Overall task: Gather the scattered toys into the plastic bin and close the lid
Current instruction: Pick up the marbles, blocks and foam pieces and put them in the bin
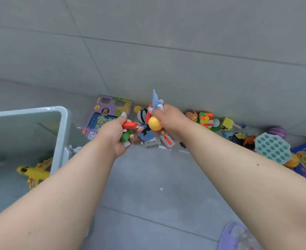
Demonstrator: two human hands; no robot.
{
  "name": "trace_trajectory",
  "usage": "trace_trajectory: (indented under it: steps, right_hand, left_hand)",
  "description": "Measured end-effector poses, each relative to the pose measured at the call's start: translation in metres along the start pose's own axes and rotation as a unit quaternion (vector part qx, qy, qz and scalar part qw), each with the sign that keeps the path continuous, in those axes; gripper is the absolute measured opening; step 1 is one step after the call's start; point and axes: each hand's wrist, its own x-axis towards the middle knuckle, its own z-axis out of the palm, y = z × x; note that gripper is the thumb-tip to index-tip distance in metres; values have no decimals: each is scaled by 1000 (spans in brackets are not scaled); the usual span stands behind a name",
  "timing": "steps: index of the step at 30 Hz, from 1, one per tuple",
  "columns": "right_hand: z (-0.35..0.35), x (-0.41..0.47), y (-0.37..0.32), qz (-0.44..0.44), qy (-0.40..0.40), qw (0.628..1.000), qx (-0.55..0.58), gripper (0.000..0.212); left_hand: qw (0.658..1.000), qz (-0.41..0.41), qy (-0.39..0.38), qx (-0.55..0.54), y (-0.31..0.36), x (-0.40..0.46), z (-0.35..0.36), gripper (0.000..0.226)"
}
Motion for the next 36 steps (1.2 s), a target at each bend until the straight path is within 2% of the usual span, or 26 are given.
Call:
trace_trajectory:
  steps: [4, 7, 11, 15, 19, 22, 27, 31, 36]
  right_hand:
    - [46, -23, -61, -48, -14, 997, 63, 15]
    - [97, -42, -88, -63, -47, 995, 59, 17]
    - [175, -63, -92, 17, -118, 990, 71, 11]
    - [237, -80, -76, 85, -143, 986, 33, 24]
    - [262, -96, -60, 186, -181, 965, 40, 40]
    - [267, -94, -50, 145, -173, 974, -17, 52]
    - [262, -98, -53, 108, -166, 979, -44, 66]
    - [243, -99, -53, 78, -141, 987, -20, 44]
    - [198, -99, -48, 96, -94, 987, 83, 16]
  left_hand:
    - [997, 66, -8, -26, 59, -50, -37, 30]
    - [996, 81, 18, -42, 82, -85, -85, 28]
    - [991, 37, 106, -77, 77, -110, -157, 24]
    - [981, -19, 186, -50, 59, -118, -200, 30]
    - [977, -55, 204, -13, 51, -116, -220, 32]
    - [976, -72, 204, -12, 50, -115, -229, 31]
    - [978, -103, 180, 20, 52, -112, -234, 65]
    - [980, -74, 178, 47, 53, -113, -221, 67]
    - [979, 58, 185, 66, 57, -113, -187, 52]
